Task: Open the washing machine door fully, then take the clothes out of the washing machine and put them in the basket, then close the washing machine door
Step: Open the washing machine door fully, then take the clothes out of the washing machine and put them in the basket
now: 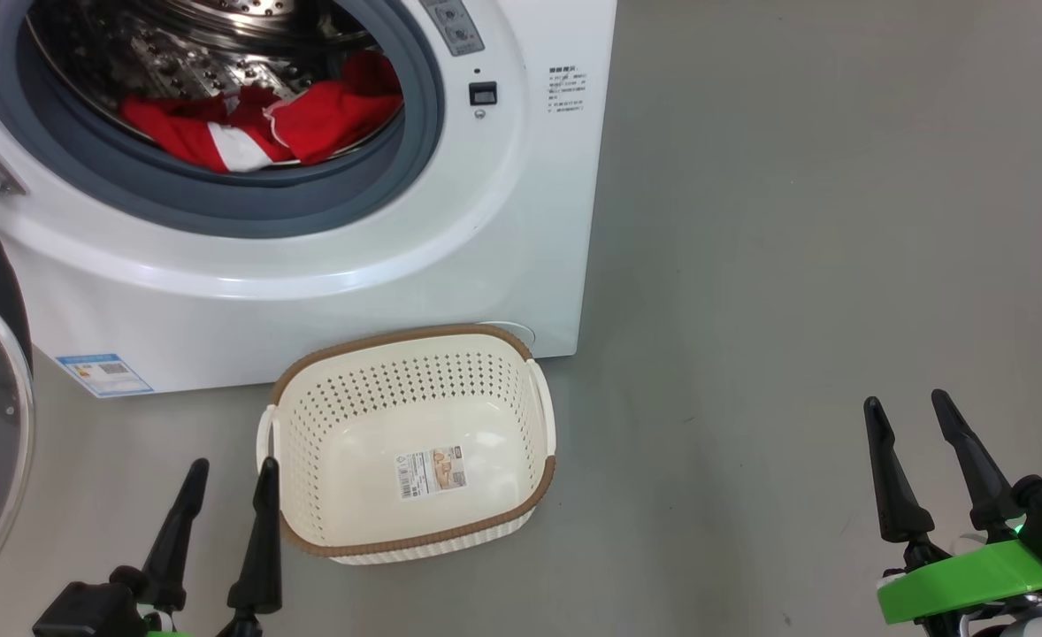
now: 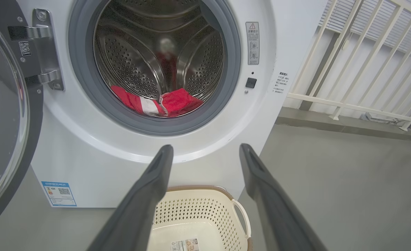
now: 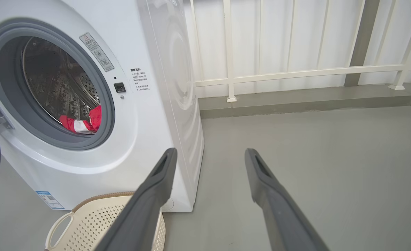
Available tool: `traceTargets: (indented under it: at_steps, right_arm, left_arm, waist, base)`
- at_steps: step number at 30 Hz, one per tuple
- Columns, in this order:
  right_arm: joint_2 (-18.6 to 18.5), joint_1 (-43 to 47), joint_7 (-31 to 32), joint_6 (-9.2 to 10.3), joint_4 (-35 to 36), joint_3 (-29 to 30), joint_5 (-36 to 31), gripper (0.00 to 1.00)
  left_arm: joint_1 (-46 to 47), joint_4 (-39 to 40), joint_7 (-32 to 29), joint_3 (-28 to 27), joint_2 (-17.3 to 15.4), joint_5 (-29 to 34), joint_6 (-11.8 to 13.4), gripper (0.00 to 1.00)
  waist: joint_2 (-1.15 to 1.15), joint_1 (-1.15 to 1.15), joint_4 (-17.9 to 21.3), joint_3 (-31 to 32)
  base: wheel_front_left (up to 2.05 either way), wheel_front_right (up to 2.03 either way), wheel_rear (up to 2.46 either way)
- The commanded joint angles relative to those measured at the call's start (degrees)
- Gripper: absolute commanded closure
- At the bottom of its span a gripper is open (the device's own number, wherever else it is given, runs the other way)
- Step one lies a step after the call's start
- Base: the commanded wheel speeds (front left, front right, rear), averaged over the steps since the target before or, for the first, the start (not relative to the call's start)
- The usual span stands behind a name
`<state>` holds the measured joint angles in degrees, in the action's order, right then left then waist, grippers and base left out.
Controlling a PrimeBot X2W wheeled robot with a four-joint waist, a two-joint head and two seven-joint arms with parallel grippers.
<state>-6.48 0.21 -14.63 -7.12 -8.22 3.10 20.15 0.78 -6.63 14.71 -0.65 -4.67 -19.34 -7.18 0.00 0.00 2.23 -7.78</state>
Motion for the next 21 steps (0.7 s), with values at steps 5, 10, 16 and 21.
traceTargets:
  at_steps: [5,10,16,21]
  right_arm:
    - [-0.3,-0.3,-0.4,-0.36,1.7,-0.7,-0.4,0.00]
    - [-0.2,-0.3,-0.4,-0.36,1.8,-0.7,-0.5,0.00]
    - [-0.2,-0.2,-0.4,-0.36,1.9,-0.6,-0.6,0.00]
    - [-0.3,-0.4,-0.4,-0.36,1.9,-0.9,-0.6,0.00]
  left_arm:
    - [0.3,1.7,0.3,-1.9,-1.1,-0.5,-0.3,0.00]
    - [0.4,1.6,0.3,-2.3,-1.0,-0.2,-0.3,0.00]
    - [0.5,1.7,0.3,-2.2,-0.9,-0.1,-0.3,0.00]
    - [0.7,2.1,0.3,-2.2,-0.8,-0.2,-0.3,0.00]
  waist:
    - [0.00,0.00,-0.1,-0.1]
    - [0.00,0.00,-0.4,0.0]
    - [0.00,0.00,-0.8,0.0]
    - [0.00,0.00,-1.0,-0.2]
  base:
    - [0.00,0.00,0.00]
    - [0.00,0.00,0.00]
    - [0.00,0.00,0.00]
    - [0.00,0.00,0.00]
